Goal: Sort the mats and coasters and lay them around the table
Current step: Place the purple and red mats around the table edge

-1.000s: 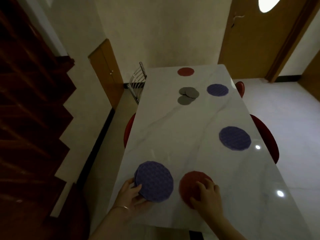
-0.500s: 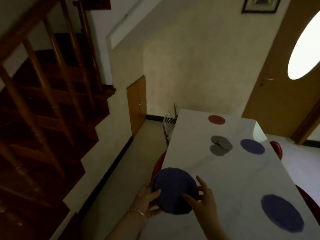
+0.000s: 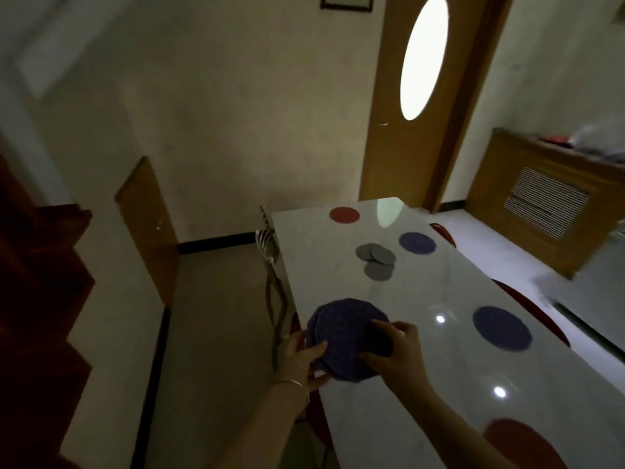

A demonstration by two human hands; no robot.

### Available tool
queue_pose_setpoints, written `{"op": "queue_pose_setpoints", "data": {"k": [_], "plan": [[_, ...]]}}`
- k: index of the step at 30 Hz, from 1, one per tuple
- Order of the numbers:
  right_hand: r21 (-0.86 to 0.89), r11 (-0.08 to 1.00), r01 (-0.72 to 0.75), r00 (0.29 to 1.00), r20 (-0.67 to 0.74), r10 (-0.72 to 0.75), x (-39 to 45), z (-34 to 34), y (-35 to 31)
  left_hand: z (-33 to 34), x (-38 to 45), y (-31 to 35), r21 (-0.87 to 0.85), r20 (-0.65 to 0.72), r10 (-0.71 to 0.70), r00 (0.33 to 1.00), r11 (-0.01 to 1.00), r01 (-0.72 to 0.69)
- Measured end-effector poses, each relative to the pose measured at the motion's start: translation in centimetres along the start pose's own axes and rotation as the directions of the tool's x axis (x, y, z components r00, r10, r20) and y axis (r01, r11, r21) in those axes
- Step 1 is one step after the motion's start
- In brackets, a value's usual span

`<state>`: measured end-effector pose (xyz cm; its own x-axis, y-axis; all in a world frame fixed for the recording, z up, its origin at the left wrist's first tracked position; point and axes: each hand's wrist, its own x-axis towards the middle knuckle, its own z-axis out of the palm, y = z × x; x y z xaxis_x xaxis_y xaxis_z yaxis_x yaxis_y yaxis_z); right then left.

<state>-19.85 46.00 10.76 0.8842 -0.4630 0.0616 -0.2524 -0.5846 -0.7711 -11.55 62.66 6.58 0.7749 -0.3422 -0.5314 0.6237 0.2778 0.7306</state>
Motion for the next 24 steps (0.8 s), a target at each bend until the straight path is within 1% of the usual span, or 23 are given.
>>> {"op": "queue_pose_setpoints", "data": {"k": [4,7,10,13,16,19,21,24], "plan": [[0.005,0.998,-0.064,0.993,-0.102,0.064,1.8,1.0,0.5,0.7,3.4,0.9,0.072,0.027,-0.063,0.998,0.996,0.061],[0.024,0.991,-0.133,0.981,-0.14,0.135,3.9,2.4,1.4,1.0,6.1,1.6,0.135,0.036,-0.093,0.995,0.987,0.087],[0.075,0.975,-0.21,0.965,-0.146,0.219,7.6,4.4,2.9,1.4,9.7,2.7,0.213,0.032,-0.109,0.994,0.972,0.1],[0.16,0.945,-0.286,0.947,-0.101,0.304,11.7,6.7,4.0,1.6,13.3,4.6,0.261,0.017,-0.132,0.991,0.957,0.124],[0.202,0.908,-0.366,0.922,-0.057,0.384,14.8,8.6,4.3,1.7,17.2,6.6,0.358,0.017,-0.161,0.987,0.922,0.144],[0.245,0.869,-0.43,0.883,-0.086,0.462,17.2,8.9,4.8,3.1,20.7,8.3,0.419,0.053,-0.2,0.978,0.894,0.16],[0.232,0.851,-0.471,0.851,-0.135,0.508,17.8,8.8,5.3,4.1,22.5,8.5,0.446,0.066,-0.234,0.97,0.876,0.181],[0.189,0.826,-0.531,0.787,-0.25,0.564,17.8,8.4,7.1,6.6,24.7,8.0,0.5,0.133,-0.329,0.935,0.837,0.224]]}}
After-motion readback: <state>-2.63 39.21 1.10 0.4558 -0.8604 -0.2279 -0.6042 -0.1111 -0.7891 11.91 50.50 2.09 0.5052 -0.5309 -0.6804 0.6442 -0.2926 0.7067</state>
